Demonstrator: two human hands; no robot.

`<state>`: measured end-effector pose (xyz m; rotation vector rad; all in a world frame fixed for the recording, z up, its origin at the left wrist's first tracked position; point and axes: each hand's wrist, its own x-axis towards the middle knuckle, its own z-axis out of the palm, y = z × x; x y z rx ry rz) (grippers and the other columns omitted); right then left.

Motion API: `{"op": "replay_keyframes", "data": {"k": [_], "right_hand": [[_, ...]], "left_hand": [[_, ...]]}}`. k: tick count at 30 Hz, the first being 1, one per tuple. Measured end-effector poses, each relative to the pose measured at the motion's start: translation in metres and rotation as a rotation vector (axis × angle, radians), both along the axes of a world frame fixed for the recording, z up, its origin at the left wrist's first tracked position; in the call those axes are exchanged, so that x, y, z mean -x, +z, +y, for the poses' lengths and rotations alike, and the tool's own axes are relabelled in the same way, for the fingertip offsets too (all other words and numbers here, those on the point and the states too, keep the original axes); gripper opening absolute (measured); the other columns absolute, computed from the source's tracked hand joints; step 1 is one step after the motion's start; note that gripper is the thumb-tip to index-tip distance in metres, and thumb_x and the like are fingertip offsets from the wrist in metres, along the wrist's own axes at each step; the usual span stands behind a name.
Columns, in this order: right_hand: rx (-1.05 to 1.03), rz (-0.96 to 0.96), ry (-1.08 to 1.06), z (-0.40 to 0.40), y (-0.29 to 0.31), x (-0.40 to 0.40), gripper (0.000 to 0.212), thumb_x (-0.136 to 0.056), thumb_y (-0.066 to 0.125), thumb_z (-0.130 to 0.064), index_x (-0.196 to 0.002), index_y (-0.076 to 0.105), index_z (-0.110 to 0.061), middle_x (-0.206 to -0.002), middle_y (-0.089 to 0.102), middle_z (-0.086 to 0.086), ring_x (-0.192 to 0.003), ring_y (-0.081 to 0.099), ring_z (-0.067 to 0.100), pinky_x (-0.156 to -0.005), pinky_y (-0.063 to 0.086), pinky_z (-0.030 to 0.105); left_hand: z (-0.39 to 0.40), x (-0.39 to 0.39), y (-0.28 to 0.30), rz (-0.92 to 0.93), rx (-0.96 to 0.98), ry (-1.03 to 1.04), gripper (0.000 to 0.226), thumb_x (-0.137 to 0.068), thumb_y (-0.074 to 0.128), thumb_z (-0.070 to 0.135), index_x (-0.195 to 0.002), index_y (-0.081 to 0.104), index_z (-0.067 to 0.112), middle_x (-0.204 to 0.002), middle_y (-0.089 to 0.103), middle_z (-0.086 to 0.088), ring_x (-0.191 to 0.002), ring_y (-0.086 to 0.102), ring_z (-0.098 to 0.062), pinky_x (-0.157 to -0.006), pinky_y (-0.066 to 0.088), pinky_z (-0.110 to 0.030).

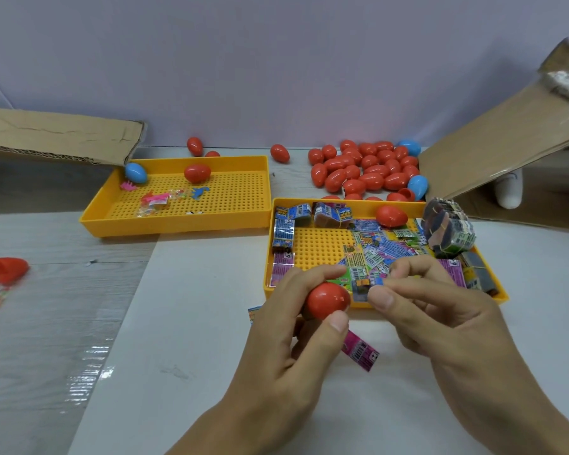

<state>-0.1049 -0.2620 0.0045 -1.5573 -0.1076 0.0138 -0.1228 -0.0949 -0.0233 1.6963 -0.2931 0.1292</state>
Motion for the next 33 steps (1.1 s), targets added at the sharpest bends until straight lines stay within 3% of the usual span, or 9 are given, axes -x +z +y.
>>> {"op": "replay_keyframes", "data": {"k": [2, 6, 16, 20, 25, 28, 30, 33], "right_hand": [[-0.018, 0.052, 0.051, 0.0017, -0.0015, 0.0002, 0.034, -0.056, 0.091, -0.043, -0.072, 0.080, -0.015, -0.080, 0.052, -0.011, -0.053, 0.042, 0.004, -0.047, 0.035, 0.012], [-0.078, 0.146, 0.122, 0.0034, -0.0028, 0.0014, 0.055, -0.045, 0.088, -0.062, -0.067, 0.077, -0.013, -0.079, 0.051, -0.011, -0.056, 0.037, 0.005, -0.043, 0.029, 0.018], [-0.160, 0.182, 0.194, 0.0031, -0.0018, 0.0001, 0.049, -0.051, 0.088, -0.060, -0.066, 0.075, -0.015, -0.067, 0.042, -0.012, -0.052, 0.032, 0.005, -0.041, 0.026, 0.015], [-0.100, 0.156, 0.160, 0.0030, -0.0036, 0.0001, 0.057, -0.046, 0.088, -0.063, -0.070, 0.077, -0.012, -0.076, 0.046, -0.010, -0.052, 0.034, 0.003, -0.042, 0.025, 0.018], [-0.024, 0.062, 0.115, 0.0020, -0.0075, -0.0006, 0.045, -0.055, 0.084, -0.051, -0.075, 0.079, -0.011, -0.077, 0.051, -0.013, -0.055, 0.045, -0.001, -0.047, 0.036, 0.010], [-0.007, 0.028, 0.108, 0.0011, -0.0099, -0.0010, 0.048, -0.053, 0.087, -0.054, -0.076, 0.080, -0.013, -0.077, 0.053, -0.012, -0.055, 0.046, 0.000, -0.047, 0.037, 0.008], [-0.004, 0.029, 0.111, 0.0002, -0.0094, -0.0018, 0.034, -0.056, 0.088, -0.040, -0.075, 0.080, -0.013, -0.071, 0.053, -0.012, -0.053, 0.046, 0.001, -0.046, 0.037, 0.008], [0.019, 0.013, 0.128, -0.0015, -0.0099, -0.0026, 0.031, -0.051, 0.094, -0.026, -0.074, 0.079, -0.013, -0.065, 0.055, -0.010, -0.050, 0.046, 0.002, -0.045, 0.036, 0.009]], "left_hand": [[-0.0003, -0.0006, 0.0001, 0.006, -0.001, 0.003, 0.037, -0.087, 0.051, 0.049, -0.123, 0.058, 0.045, -0.117, 0.058, 0.011, -0.112, 0.059, -0.021, -0.082, 0.048, -0.015], [0.0000, -0.0005, 0.0000, 0.023, -0.014, 0.000, 0.039, -0.086, 0.051, 0.052, -0.124, 0.057, 0.047, -0.117, 0.056, 0.015, -0.110, 0.059, -0.017, -0.081, 0.049, -0.016], [-0.0002, -0.0009, -0.0013, 0.042, -0.018, -0.022, 0.040, -0.085, 0.052, 0.052, -0.124, 0.057, 0.049, -0.119, 0.056, 0.013, -0.112, 0.059, -0.020, -0.083, 0.056, -0.025], [-0.0005, -0.0007, -0.0019, 0.046, -0.008, -0.029, 0.042, -0.084, 0.052, 0.052, -0.125, 0.057, 0.048, -0.118, 0.056, 0.010, -0.111, 0.060, -0.024, -0.083, 0.057, -0.028], [-0.0008, -0.0019, -0.0020, 0.026, -0.011, -0.013, 0.043, -0.085, 0.052, 0.054, -0.127, 0.056, 0.049, -0.116, 0.056, 0.015, -0.110, 0.060, -0.017, -0.079, 0.054, -0.019], [-0.0027, -0.0032, -0.0026, -0.004, -0.025, 0.035, 0.041, -0.085, 0.054, 0.053, -0.126, 0.057, 0.049, -0.108, 0.056, 0.015, -0.101, 0.060, -0.015, -0.072, 0.052, -0.016], [-0.0043, -0.0038, -0.0037, -0.035, -0.041, 0.071, 0.040, -0.085, 0.056, 0.050, -0.125, 0.060, 0.047, -0.106, 0.057, 0.014, -0.097, 0.061, -0.016, -0.068, 0.054, -0.018], [-0.0057, -0.0032, -0.0062, -0.126, -0.077, 0.104, 0.036, -0.088, 0.057, 0.041, -0.123, 0.059, 0.043, -0.105, 0.060, 0.014, -0.095, 0.064, -0.018, -0.069, 0.058, -0.023]]}}
